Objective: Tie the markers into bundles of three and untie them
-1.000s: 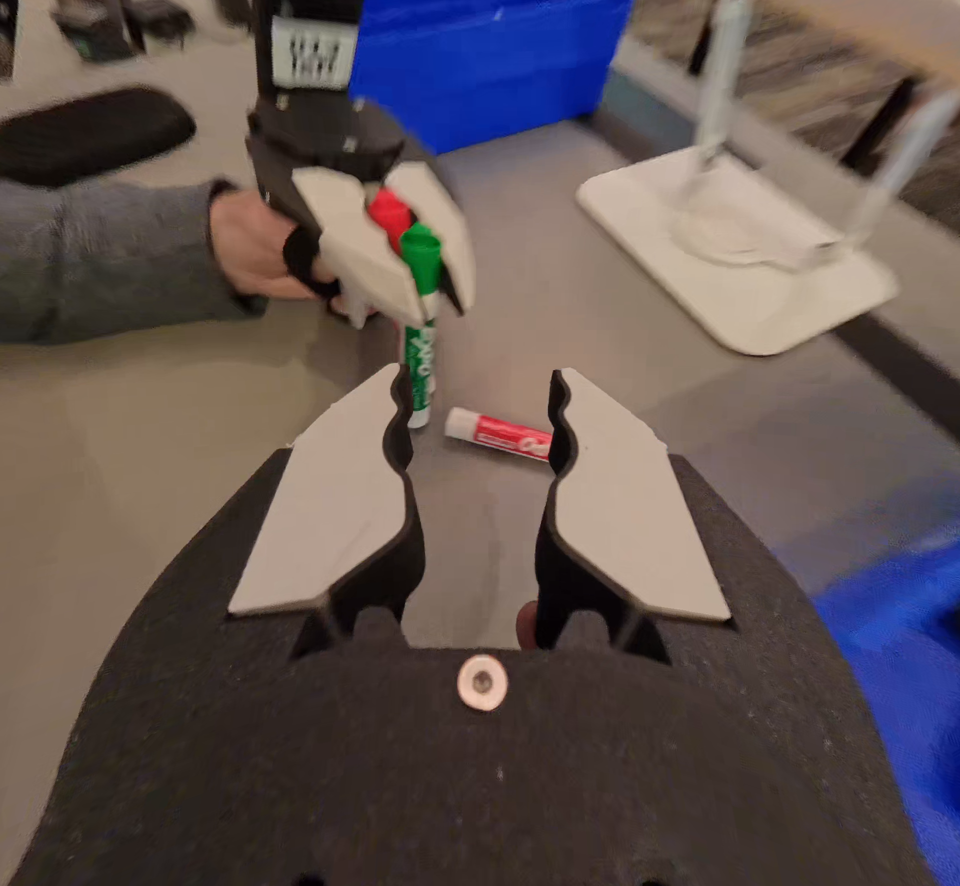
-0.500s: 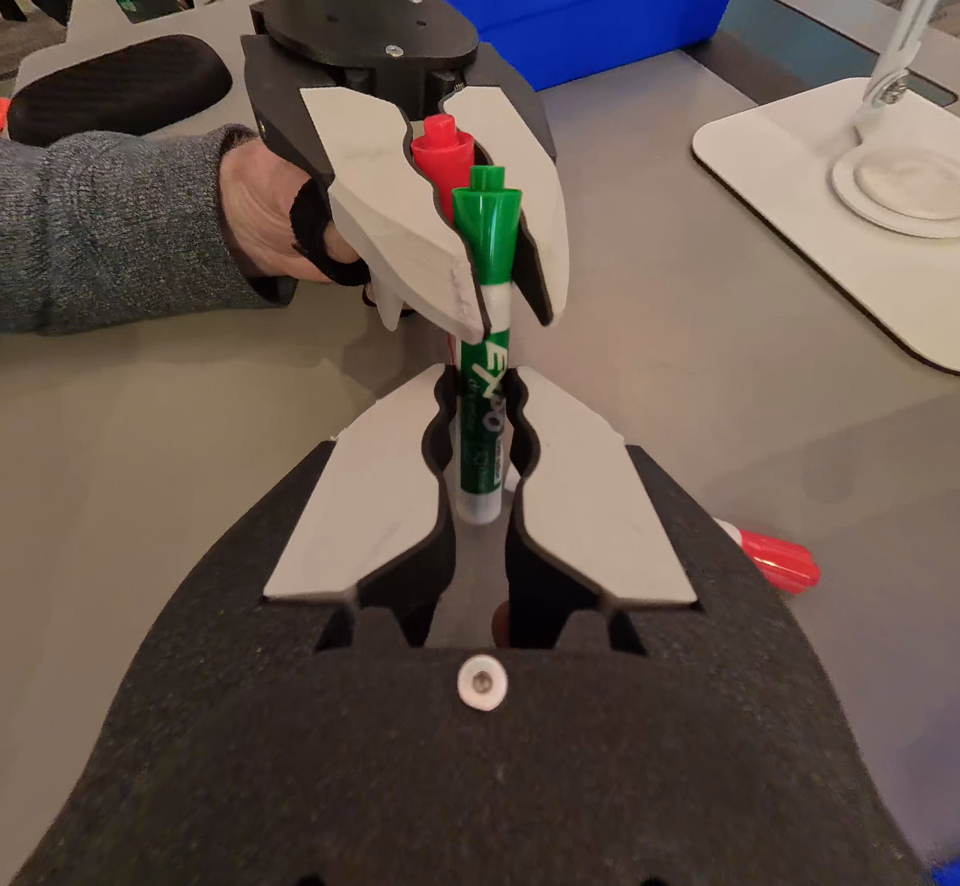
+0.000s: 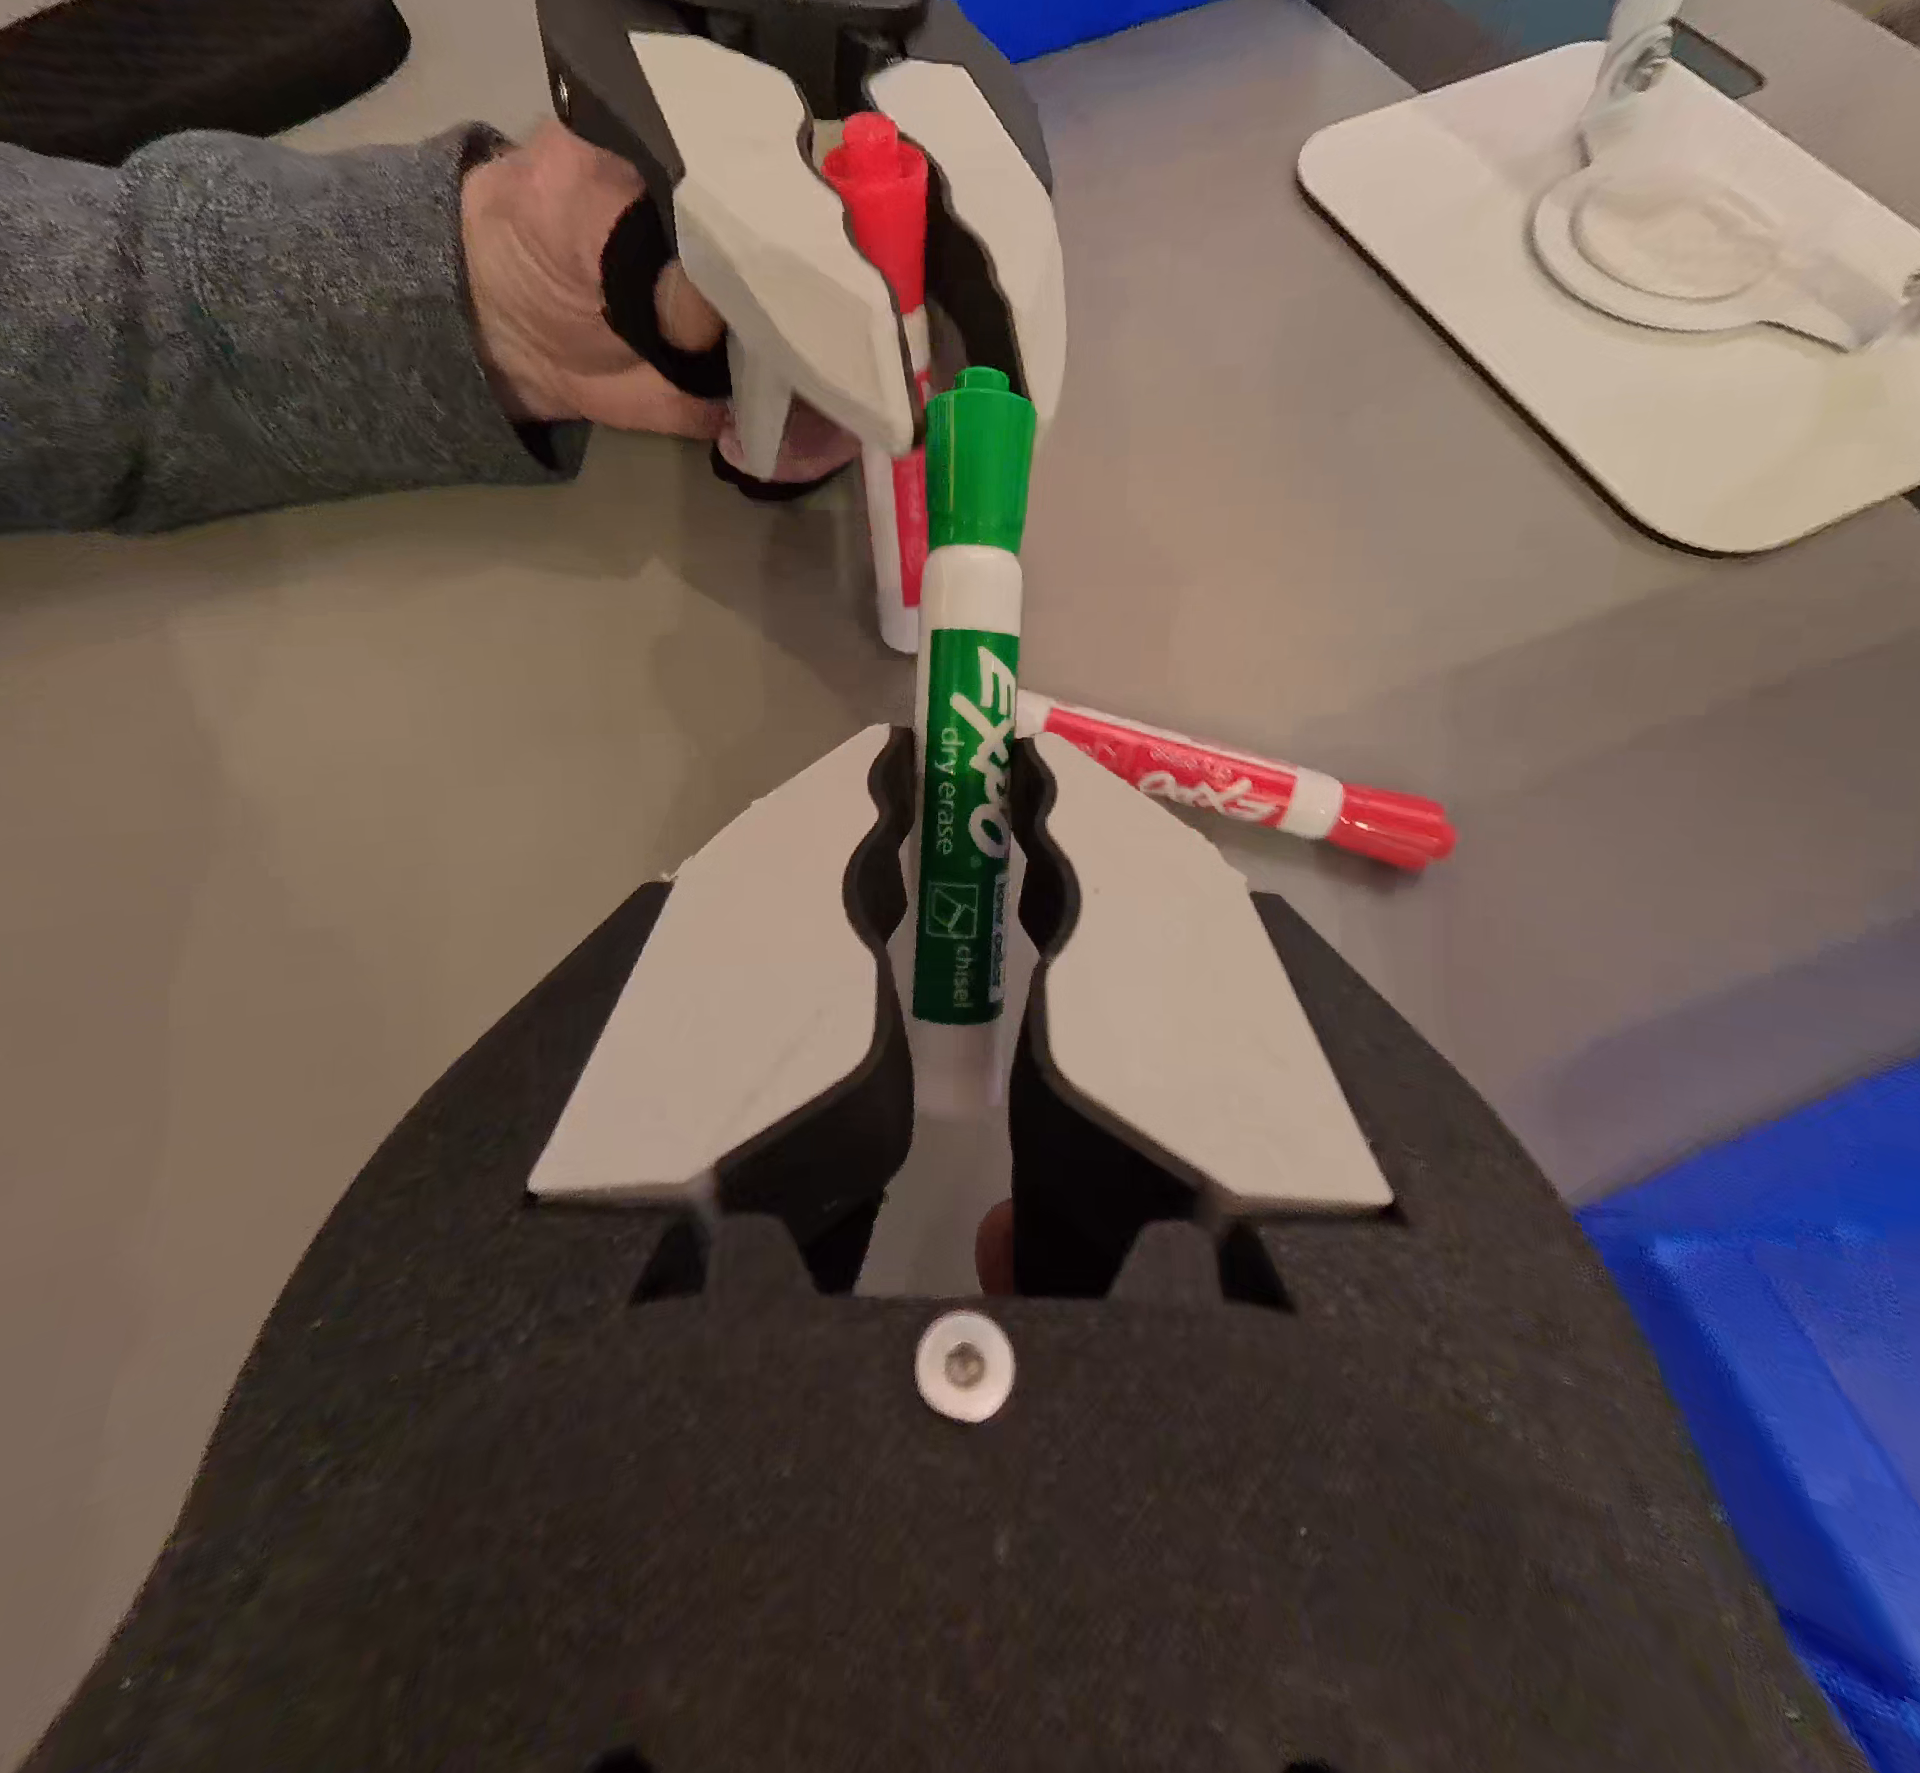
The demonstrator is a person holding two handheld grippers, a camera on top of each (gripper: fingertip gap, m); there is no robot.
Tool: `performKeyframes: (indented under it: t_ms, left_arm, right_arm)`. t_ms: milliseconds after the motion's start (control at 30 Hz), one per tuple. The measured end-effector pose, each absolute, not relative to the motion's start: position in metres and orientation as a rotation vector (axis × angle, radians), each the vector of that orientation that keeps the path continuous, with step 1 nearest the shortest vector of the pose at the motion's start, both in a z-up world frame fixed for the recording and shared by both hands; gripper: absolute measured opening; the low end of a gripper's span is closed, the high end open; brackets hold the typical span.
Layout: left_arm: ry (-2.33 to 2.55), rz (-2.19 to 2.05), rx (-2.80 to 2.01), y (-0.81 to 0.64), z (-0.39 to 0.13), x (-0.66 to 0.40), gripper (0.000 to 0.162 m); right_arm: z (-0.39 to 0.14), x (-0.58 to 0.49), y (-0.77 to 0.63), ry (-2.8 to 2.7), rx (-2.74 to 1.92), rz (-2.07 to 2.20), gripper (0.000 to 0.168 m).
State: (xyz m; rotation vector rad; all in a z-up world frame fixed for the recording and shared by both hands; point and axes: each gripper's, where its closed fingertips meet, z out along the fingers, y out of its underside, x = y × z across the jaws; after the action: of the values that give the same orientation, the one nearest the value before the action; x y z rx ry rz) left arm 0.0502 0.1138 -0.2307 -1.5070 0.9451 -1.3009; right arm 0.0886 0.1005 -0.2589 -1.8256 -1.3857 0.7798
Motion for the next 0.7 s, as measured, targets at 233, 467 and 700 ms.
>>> performKeyframes:
  t_ms: [233,467,700]
  left_arm:
    - [0.928,-1.305,-1.515,0.117,-0.231,0.049,0.014]
    - [0.935,-1.299,-1.516,0.116,-0.231,0.05,0.014]
    - [0.931,-1.312,-1.515,0.116,-0.231,0.049,0.014]
  right_arm:
    - [-0.209,0.163,0.153,-1.159,-1.853,0.611,0.018]
    - [-0.22,0.252,0.267,-0.901,-2.062,0.319,0.018]
    - [-0.25,0.276,0.306,-0.812,-2.169,0.208,0.038]
